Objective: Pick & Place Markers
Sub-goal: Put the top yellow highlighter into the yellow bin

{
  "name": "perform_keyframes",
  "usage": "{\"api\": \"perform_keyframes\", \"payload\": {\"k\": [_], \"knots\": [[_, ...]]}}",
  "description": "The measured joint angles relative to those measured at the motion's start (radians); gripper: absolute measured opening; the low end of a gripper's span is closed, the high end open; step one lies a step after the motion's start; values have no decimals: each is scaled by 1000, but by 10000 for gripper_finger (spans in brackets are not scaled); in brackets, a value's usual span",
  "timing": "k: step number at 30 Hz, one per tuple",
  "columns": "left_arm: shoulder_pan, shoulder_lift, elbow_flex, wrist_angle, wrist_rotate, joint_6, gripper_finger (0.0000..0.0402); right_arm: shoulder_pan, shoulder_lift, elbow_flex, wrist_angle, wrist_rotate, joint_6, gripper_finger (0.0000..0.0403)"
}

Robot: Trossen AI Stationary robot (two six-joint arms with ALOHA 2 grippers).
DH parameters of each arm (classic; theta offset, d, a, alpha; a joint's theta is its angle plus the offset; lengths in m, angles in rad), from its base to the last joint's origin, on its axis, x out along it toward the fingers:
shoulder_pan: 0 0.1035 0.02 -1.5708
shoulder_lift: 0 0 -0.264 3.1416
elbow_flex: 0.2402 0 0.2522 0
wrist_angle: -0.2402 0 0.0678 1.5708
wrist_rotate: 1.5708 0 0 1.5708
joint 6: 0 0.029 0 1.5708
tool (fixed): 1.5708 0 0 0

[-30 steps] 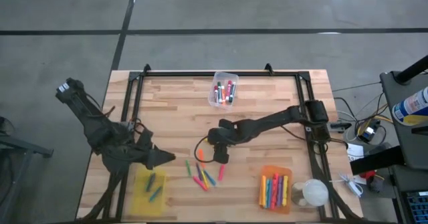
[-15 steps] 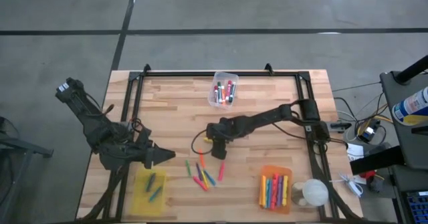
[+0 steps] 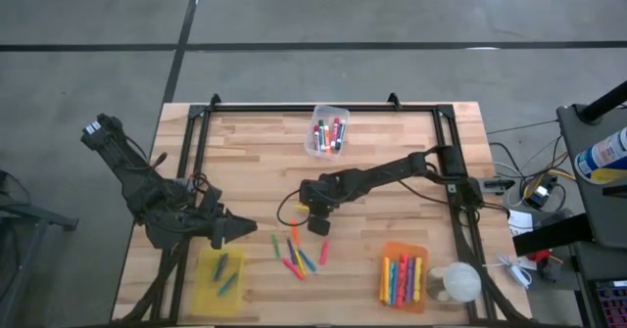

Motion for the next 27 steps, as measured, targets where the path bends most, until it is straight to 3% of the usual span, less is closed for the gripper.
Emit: {"api": "perform_keyframes", "payload": {"k": [7,22,27], "knots": [[1,0,0,-3,-15,48,147,2,-9,102,-55,-14,11,24],[1,0,-1,1,-179,413,147,73,-67,438,-245,-17,15,23],[0,-3,-1,0,-289,488,147,105,-67,541,-293,22,8,23]]}}
